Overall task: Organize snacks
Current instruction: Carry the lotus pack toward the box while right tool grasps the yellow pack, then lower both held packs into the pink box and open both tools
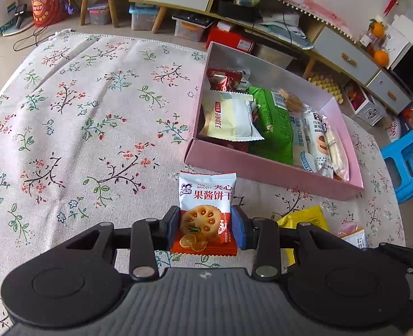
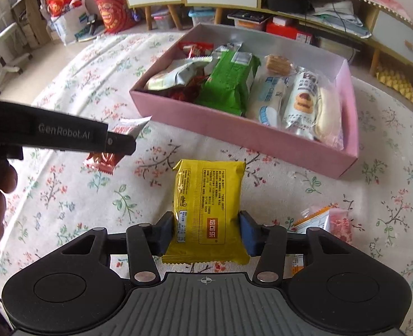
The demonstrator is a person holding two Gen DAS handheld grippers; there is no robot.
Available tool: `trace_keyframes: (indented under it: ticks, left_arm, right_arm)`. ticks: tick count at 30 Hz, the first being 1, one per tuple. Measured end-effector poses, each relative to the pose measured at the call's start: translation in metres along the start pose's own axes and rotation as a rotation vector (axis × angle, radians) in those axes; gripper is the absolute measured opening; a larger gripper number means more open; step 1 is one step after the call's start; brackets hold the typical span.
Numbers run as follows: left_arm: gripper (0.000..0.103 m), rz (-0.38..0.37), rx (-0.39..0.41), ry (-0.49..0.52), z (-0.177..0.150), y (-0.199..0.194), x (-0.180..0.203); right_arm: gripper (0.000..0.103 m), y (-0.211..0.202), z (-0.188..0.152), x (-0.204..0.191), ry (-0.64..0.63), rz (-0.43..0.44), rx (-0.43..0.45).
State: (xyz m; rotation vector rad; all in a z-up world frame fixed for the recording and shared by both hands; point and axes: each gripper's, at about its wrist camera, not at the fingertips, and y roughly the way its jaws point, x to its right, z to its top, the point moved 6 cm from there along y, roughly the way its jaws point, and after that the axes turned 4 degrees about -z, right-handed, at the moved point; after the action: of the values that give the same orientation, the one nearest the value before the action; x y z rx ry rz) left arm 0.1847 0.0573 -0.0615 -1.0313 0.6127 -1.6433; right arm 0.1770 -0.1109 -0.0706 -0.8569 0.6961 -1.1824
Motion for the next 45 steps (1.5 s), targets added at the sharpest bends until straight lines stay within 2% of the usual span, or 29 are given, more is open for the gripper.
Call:
trace_keyframes:
  ticks: [12,16,22,28,37,45]
  left_arm:
    - [0.036,-0.032,0.032,0.01,0.003,-0.009,0.012]
    - [0.036,-0.01,0.078,0.047,0.007,-0.014,0.019]
    - [0.036,-0.032,0.125,0.042,0.012,-0.018,0.028]
    - [0.036,-0.049,0.159,0.037,0.017,-0.018,0.033]
    - [0.036,-0.045,0.203,0.055,0.022,-0.016,0.043]
    - [0.036,-0.084,0.225,0.049,0.03,-0.009,0.056]
  right_arm:
    - [0.047,-0.033,0.019,0.048,0.195,0.065,0.104]
    - [0.047,-0.038,0.021,0.06,0.239,0.068,0.125]
    - [0.047,-0.046,0.025,0.083,0.321,0.056,0.161]
    - [0.047,-0.047,0.025,0.103,0.388,0.036,0.175]
    - [0.047,-0.043,0.029,0.11,0.436,0.042,0.186]
    - [0.047,-0.041,0.033,0.126,0.502,0.044,0.2]
